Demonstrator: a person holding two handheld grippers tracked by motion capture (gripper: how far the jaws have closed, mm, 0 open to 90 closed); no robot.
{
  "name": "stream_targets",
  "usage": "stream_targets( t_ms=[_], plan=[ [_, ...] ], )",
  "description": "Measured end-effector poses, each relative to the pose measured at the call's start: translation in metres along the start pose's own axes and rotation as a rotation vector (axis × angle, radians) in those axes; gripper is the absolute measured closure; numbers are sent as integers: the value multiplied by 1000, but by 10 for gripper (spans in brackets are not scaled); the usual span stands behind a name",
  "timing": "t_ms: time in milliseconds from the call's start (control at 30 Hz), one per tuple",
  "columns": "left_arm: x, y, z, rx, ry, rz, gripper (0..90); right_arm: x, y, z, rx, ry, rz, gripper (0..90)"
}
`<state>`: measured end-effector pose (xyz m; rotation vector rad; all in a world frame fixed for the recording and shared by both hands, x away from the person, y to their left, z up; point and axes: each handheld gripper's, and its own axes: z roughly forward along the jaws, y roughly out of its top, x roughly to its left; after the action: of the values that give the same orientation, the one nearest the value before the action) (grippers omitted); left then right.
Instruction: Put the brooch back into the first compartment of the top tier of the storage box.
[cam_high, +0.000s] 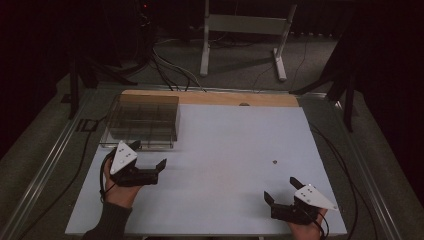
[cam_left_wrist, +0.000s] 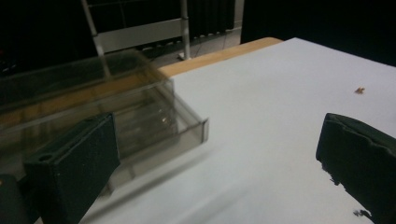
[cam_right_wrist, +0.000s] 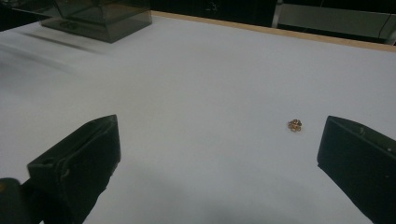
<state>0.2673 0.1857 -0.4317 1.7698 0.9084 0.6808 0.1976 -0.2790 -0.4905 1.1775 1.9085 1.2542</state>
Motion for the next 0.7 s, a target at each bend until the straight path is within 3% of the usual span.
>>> stream_targets(
  t_ms=[300, 700],
  plan=[
    [-15, 26, 28, -1, -43, 42, 1, 2, 0, -4, -5, 9, 2, 0],
    [-35, 48, 66, 13, -112, 73, 1, 3, 0, -5, -1, 14, 3, 0]
  ],
)
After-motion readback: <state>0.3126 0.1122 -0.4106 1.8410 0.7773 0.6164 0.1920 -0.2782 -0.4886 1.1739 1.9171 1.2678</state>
